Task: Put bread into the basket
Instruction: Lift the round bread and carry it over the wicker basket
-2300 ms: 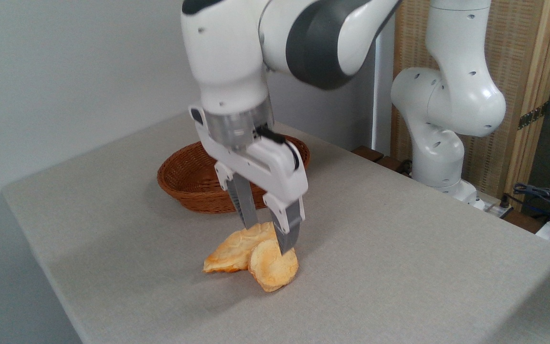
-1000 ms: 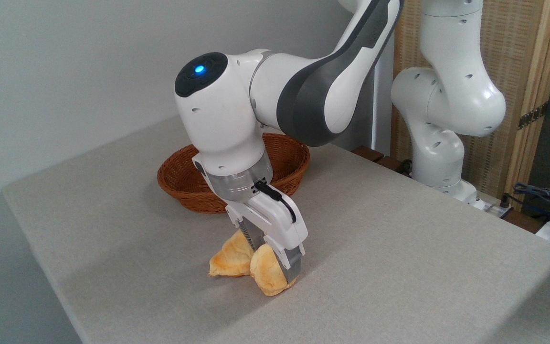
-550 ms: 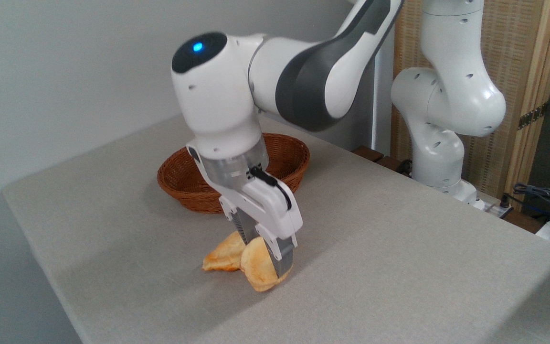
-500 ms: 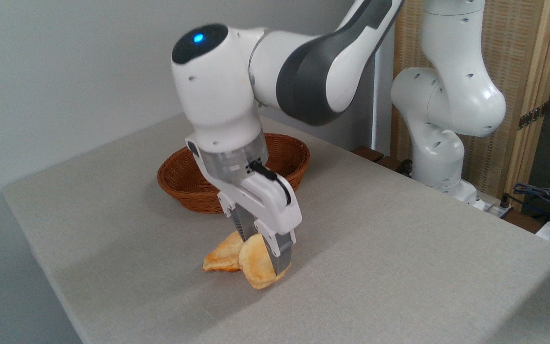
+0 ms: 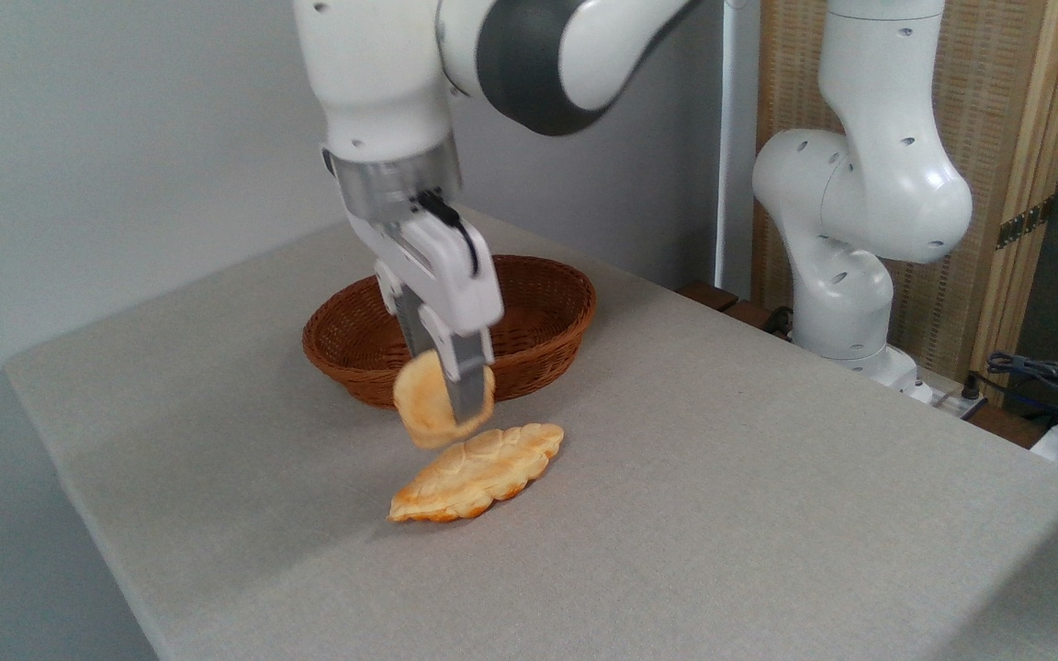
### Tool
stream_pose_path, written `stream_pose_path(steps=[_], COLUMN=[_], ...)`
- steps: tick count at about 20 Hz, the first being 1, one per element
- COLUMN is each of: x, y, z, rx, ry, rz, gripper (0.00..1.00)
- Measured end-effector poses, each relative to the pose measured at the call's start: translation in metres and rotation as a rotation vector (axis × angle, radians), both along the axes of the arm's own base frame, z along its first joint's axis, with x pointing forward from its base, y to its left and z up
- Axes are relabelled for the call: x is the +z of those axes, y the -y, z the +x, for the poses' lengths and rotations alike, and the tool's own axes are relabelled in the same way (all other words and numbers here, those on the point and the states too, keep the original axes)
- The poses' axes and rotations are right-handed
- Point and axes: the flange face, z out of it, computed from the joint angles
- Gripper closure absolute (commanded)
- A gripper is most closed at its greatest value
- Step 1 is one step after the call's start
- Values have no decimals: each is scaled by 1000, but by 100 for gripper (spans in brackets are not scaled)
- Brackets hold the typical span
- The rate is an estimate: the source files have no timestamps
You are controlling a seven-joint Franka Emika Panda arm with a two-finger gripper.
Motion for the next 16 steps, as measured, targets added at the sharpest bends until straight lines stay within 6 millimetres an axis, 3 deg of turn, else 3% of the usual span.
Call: stream_pose_path(steps=[6,9,11,16], x=[2,-4,-10,-21], y=[97,138,159,191], z=[-21,-34,-41,-53], rx=[-76,-95,-85,29], ry=[-8,-31,-50,-86], rz=[-14,-30,-33,-15], gripper=[33,26,25,4])
